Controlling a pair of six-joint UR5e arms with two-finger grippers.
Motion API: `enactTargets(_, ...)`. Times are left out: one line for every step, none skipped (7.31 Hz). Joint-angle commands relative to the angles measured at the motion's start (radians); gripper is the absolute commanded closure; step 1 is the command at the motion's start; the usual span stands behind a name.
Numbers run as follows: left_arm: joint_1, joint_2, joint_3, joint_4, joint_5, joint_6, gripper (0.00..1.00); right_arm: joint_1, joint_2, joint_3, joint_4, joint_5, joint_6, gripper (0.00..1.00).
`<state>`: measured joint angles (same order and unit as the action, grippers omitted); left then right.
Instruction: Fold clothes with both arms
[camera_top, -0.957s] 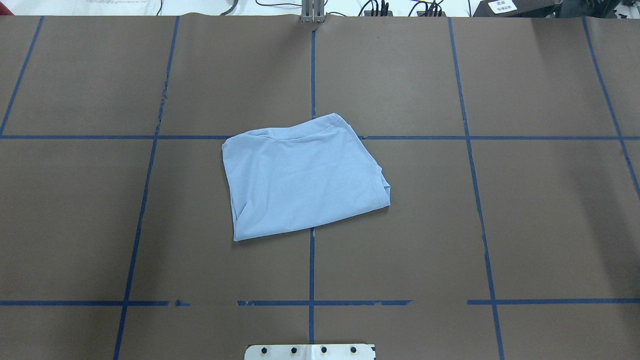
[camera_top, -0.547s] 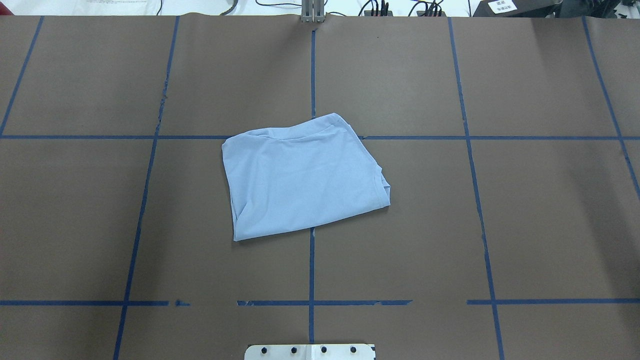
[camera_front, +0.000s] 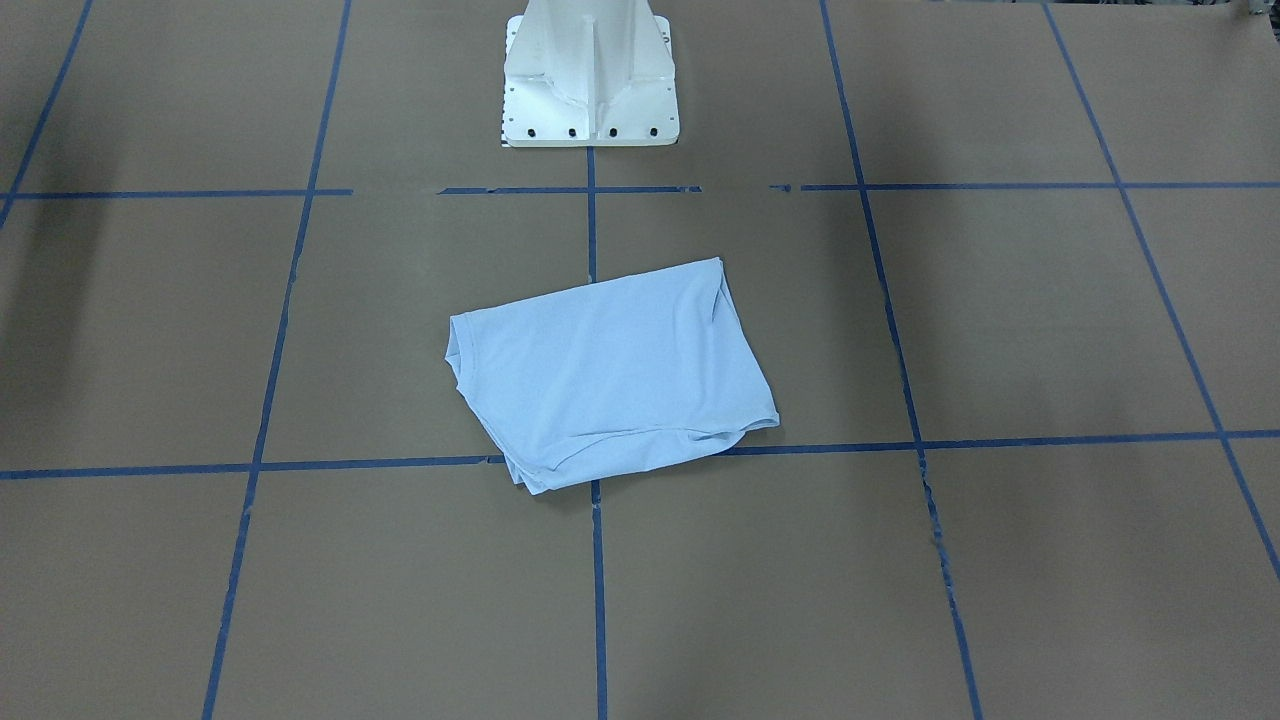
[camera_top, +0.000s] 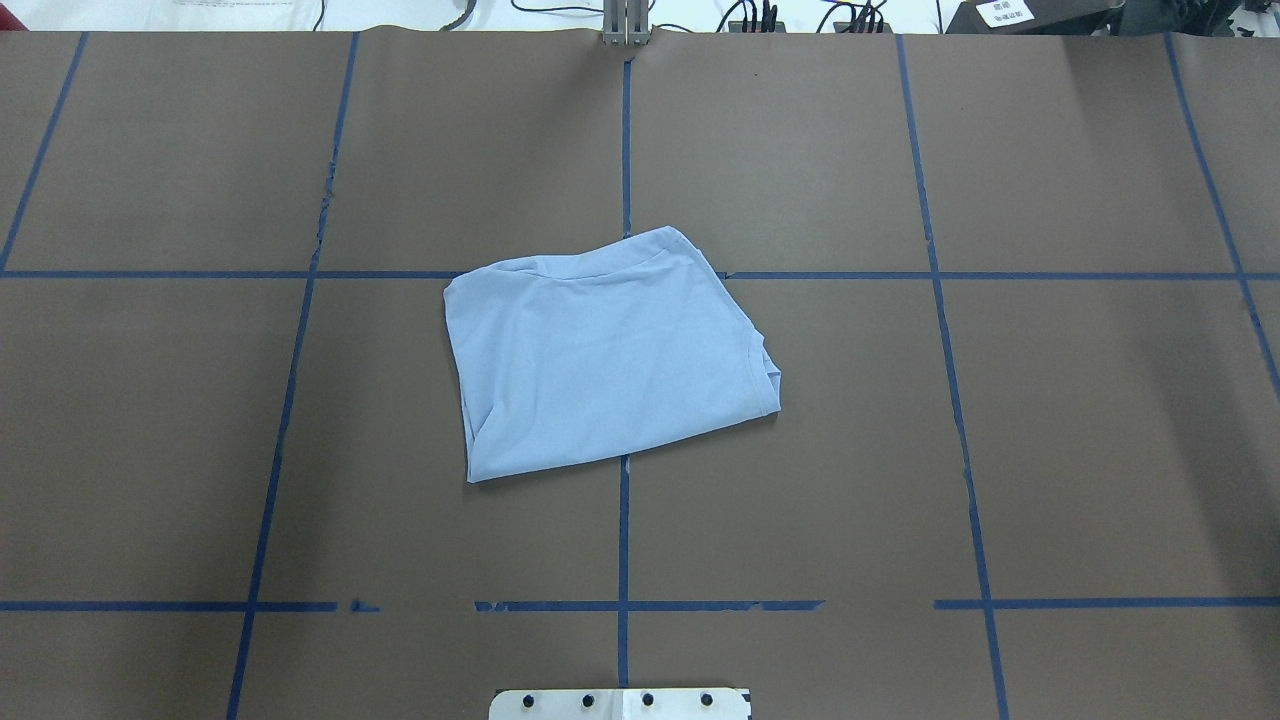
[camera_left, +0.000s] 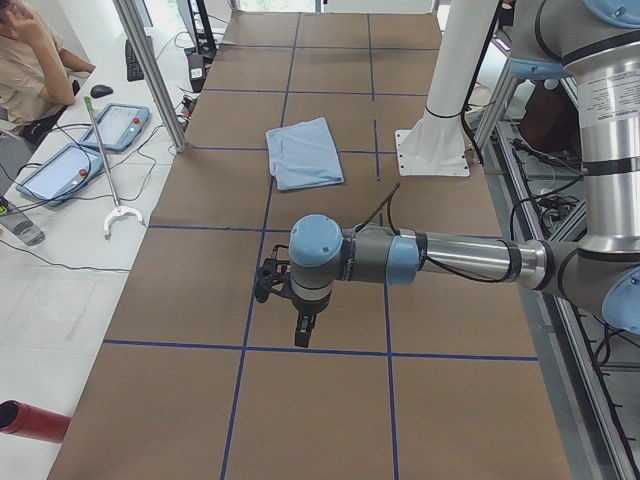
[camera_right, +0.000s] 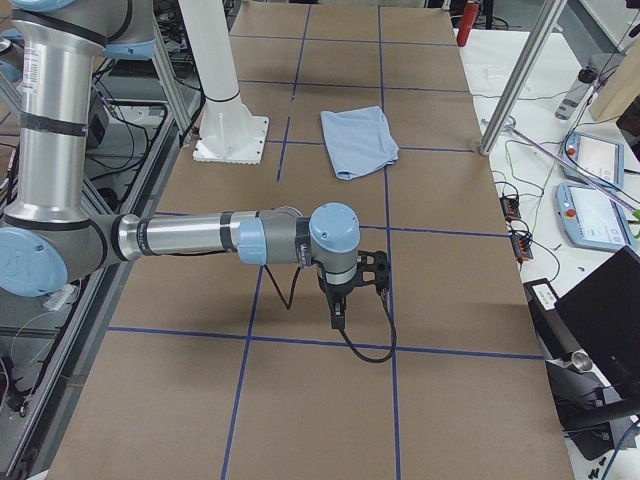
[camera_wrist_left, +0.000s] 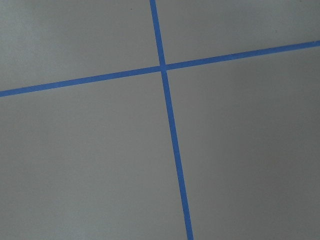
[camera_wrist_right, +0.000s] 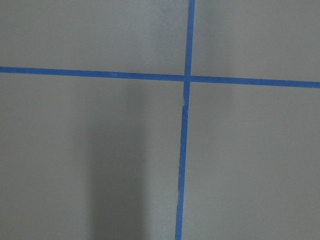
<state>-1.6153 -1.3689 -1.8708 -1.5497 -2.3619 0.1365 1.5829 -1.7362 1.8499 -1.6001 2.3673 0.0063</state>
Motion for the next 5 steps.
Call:
enactTargets(0.000, -0.001, 0.001, -0.003, 0.003, -0.002, 0.00, 0.000, 0.001, 0.000, 0.000, 0.000, 0.000, 0.00)
enactTargets(0.000, -0.004, 0.001, -0.004, 0.007, -0.002, 0.00, -0.001, 0.001, 0.000, 0.000, -0.003, -0.006, 0.00)
enactTargets(0.000, -0.004, -0.001, -0.004, 0.006, -0.002, 0.00, 0.000, 0.001, 0.000, 0.000, -0.003, -0.005, 0.00)
enactTargets(0.000, -0.004, -0.001, -0.004, 0.006, -0.002, 0.00, -0.001, 0.000, -0.003, 0.000, -0.003, -0.006, 0.00)
enactTargets(0.000, -0.004, -0.001, -0.004, 0.007, -0.002, 0.00, 0.000, 0.000, -0.003, 0.000, -0.003, -0.003, 0.00)
